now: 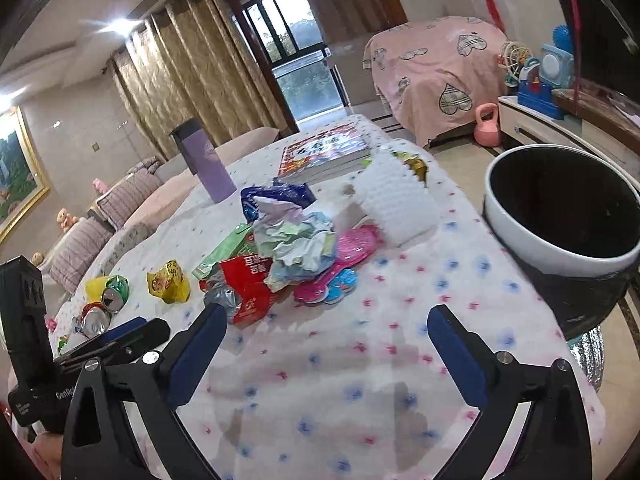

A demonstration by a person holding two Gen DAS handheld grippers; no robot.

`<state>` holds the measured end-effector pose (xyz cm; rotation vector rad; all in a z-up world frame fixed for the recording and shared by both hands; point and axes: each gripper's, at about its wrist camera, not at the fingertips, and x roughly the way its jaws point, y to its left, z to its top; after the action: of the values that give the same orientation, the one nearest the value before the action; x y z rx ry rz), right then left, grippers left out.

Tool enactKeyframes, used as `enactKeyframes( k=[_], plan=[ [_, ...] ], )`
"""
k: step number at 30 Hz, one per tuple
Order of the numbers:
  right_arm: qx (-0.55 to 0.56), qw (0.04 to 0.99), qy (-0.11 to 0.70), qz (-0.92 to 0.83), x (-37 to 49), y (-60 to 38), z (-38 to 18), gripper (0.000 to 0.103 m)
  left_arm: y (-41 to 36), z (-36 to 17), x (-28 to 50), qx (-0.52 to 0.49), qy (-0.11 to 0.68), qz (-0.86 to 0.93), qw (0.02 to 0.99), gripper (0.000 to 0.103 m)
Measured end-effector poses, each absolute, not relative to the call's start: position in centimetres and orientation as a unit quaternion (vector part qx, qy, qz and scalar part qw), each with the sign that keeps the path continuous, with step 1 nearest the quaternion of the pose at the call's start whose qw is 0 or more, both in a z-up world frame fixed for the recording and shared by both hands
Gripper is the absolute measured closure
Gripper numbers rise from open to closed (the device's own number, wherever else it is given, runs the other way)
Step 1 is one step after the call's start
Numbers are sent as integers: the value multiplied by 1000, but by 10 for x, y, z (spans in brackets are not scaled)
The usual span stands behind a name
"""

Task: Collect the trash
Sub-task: 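Return both tools to the table toward the remaining trash, then grasp the yellow snack bag with left tool while right tool grasps crumpled paper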

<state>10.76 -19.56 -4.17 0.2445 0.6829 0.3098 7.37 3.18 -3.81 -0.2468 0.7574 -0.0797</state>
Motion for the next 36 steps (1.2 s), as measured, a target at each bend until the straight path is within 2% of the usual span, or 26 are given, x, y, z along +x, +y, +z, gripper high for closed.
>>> enactKeyframes(
  k=[11,20,21,22,23,24,25,26,27,36],
  plan=[
    [114,922,335,158,136,-177,-36,2,88,-44,109,-149,382,24,912,16],
    [108,914,356,161,168,-166,-45,4,103,-57,146,-146,396,45,906,17],
    [103,914,358,159,172,-165,-47,9,102,-59,148,-142,400,43,905,28],
    [99,913,362,158,175,-163,-49,13,101,-61,151,-139,406,39,903,53],
    [97,911,367,160,177,-162,-52,22,100,-65,154,-137,418,30,898,62],
    [97,909,372,162,179,-161,-54,34,99,-66,154,-138,418,25,897,66],
    [98,905,381,166,182,-160,-58,42,99,-64,153,-135,412,26,901,76],
    [98,902,385,168,183,-158,-61,62,97,-60,149,-128,404,22,905,82],
    [96,901,388,167,183,-157,-63,74,95,-57,147,-124,401,21,907,82],
    [109,913,354,170,156,-175,-47,81,78,-32,125,-125,376,-12,918,93]
  ],
)
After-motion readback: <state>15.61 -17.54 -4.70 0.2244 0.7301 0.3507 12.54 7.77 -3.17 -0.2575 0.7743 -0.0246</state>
